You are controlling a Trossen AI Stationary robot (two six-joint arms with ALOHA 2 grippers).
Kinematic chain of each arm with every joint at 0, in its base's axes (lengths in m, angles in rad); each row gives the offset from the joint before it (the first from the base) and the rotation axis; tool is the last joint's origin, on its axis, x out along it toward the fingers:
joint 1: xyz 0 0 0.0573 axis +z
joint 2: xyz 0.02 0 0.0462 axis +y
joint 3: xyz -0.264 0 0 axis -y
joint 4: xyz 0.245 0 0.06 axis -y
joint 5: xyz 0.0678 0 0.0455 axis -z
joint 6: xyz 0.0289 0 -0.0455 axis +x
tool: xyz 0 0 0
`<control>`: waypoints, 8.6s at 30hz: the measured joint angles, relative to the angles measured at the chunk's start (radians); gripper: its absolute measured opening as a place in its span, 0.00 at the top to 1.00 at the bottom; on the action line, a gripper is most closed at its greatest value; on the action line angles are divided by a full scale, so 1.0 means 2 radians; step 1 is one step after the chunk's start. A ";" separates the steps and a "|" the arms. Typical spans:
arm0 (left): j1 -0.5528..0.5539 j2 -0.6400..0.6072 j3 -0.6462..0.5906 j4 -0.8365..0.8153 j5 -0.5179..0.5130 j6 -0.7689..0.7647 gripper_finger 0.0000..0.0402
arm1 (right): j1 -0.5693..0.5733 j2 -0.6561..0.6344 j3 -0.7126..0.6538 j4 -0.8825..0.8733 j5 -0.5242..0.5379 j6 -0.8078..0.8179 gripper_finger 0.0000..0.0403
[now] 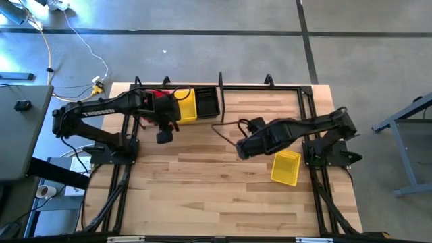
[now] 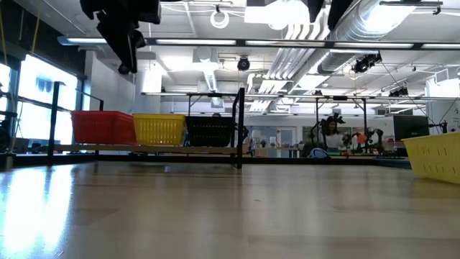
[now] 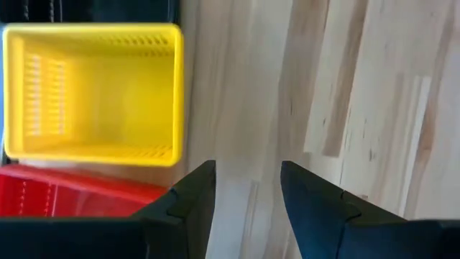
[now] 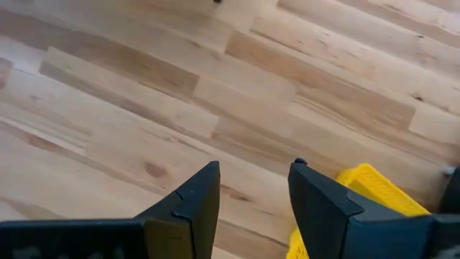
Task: Stack baskets on shelf by color
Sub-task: Stack the yellow bin on top of the yellow bin on the shelf
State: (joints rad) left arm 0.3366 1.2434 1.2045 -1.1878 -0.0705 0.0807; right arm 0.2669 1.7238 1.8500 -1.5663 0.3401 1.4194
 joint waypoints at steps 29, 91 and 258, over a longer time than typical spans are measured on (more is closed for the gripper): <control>-0.018 0.003 0.000 0.047 -0.003 -0.024 0.63 | 0.049 -0.112 -0.214 0.002 -0.068 -0.005 0.63; -0.122 0.010 0.000 0.047 -0.011 -0.146 0.63 | 0.236 -0.210 -0.573 0.257 -0.124 0.419 0.99; 0.051 -0.098 -0.196 0.290 -0.049 0.092 1.00 | -0.236 -0.050 0.030 0.357 0.127 -0.501 0.69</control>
State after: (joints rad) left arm 0.4385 1.0467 0.8130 -0.6084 -0.1676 0.2654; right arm -0.2043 1.6234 1.9102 -0.8520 0.5937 0.4167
